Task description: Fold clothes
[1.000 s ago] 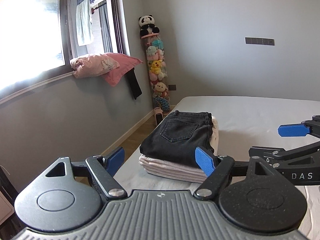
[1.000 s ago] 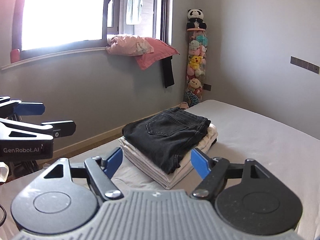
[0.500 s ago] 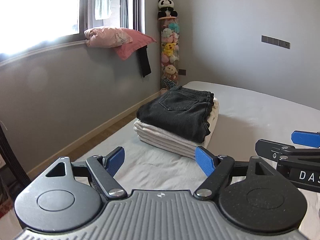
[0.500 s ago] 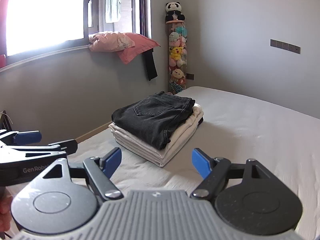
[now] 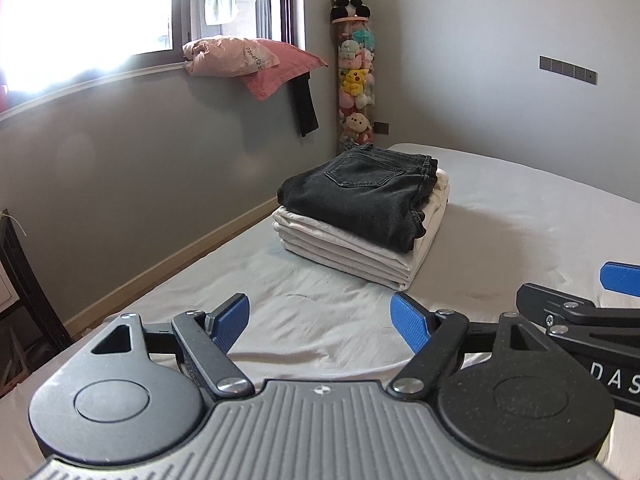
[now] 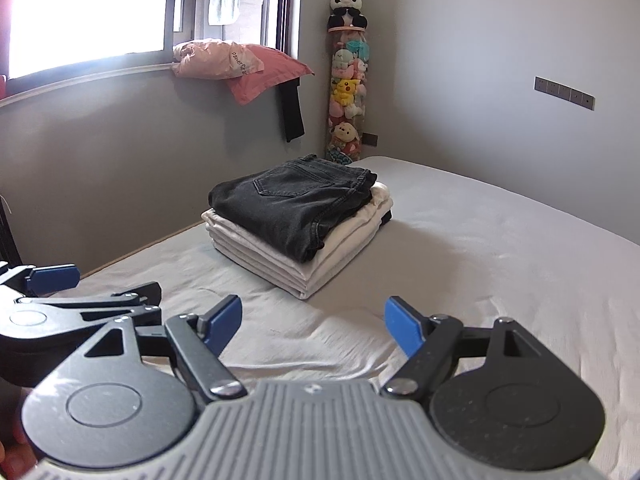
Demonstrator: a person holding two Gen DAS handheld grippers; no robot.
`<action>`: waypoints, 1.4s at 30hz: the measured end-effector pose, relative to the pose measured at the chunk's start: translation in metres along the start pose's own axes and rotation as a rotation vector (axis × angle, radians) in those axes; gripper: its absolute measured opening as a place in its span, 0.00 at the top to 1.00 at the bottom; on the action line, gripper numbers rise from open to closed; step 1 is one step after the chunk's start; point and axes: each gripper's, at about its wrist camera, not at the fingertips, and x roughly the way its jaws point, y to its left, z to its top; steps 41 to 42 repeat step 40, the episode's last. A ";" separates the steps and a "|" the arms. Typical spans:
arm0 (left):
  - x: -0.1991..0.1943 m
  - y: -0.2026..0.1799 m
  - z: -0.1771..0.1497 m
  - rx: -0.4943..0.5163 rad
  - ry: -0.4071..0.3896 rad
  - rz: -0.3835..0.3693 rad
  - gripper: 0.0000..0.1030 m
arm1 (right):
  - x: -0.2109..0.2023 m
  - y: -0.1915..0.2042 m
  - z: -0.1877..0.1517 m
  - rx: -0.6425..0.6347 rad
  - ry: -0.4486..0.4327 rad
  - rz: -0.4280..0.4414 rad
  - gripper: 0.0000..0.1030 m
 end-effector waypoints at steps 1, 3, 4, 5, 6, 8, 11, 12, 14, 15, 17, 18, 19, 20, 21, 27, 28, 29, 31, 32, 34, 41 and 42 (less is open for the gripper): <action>0.000 0.000 0.000 -0.001 0.000 -0.003 0.11 | 0.000 -0.001 -0.001 0.007 -0.001 -0.003 0.22; -0.001 -0.002 0.000 0.004 -0.009 -0.001 0.11 | -0.001 -0.002 -0.003 0.020 -0.003 -0.009 0.22; -0.002 -0.003 0.001 0.007 -0.014 0.000 0.11 | -0.001 -0.002 -0.003 0.026 -0.004 -0.011 0.22; -0.002 -0.003 0.001 0.009 -0.018 0.001 0.11 | -0.002 -0.002 -0.004 0.028 -0.006 -0.015 0.22; -0.003 -0.003 0.001 0.008 -0.022 0.001 0.11 | -0.003 -0.001 -0.003 0.024 -0.011 -0.018 0.22; -0.005 -0.003 0.001 -0.001 -0.028 -0.005 0.11 | -0.004 -0.001 -0.003 0.020 -0.021 -0.024 0.22; -0.008 -0.002 0.003 -0.009 -0.042 -0.006 0.11 | -0.007 0.000 -0.002 0.021 -0.034 -0.027 0.22; -0.009 -0.002 0.003 -0.007 -0.044 -0.004 0.11 | -0.008 0.000 -0.002 0.022 -0.038 -0.028 0.22; -0.010 -0.002 0.004 -0.007 -0.044 -0.004 0.11 | -0.010 0.000 -0.002 0.023 -0.047 -0.030 0.22; -0.010 -0.001 0.004 -0.008 -0.044 -0.004 0.11 | -0.011 0.000 -0.001 0.024 -0.049 -0.030 0.22; -0.011 -0.001 0.004 -0.009 -0.042 -0.004 0.11 | -0.012 0.000 -0.002 0.028 -0.050 -0.031 0.21; -0.011 -0.001 0.004 -0.009 -0.040 -0.004 0.11 | -0.013 0.000 -0.002 0.029 -0.049 -0.031 0.22; -0.011 -0.001 0.004 -0.007 -0.036 -0.004 0.11 | -0.013 0.000 -0.002 0.029 -0.047 -0.032 0.22; -0.010 -0.002 0.004 -0.006 -0.031 -0.005 0.11 | -0.013 0.000 -0.002 0.029 -0.046 -0.033 0.22; -0.010 -0.002 0.004 -0.007 -0.027 -0.006 0.11 | -0.013 0.000 -0.003 0.031 -0.043 -0.034 0.22; -0.010 -0.002 0.004 -0.009 -0.013 -0.009 0.11 | -0.012 0.000 -0.004 0.048 -0.028 -0.032 0.22; -0.011 -0.002 0.004 -0.010 -0.012 -0.008 0.11 | -0.013 0.000 -0.004 0.049 -0.028 -0.031 0.22; -0.011 -0.002 0.004 -0.011 -0.011 -0.007 0.11 | -0.013 0.000 -0.004 0.049 -0.027 -0.030 0.22; -0.011 -0.002 0.005 -0.012 -0.011 -0.008 0.11 | -0.014 0.000 -0.004 0.049 -0.025 -0.029 0.22; -0.012 -0.002 0.005 -0.012 -0.012 -0.008 0.11 | -0.014 0.000 -0.004 0.048 -0.025 -0.028 0.22; -0.013 -0.003 0.005 -0.011 -0.014 -0.006 0.11 | -0.015 0.000 -0.004 0.050 -0.025 -0.027 0.22; -0.014 -0.005 0.005 -0.008 -0.011 -0.008 0.11 | -0.016 -0.001 -0.004 0.057 -0.025 -0.024 0.22; -0.014 -0.005 0.005 -0.008 -0.011 -0.008 0.11 | -0.016 -0.001 -0.004 0.057 -0.025 -0.024 0.22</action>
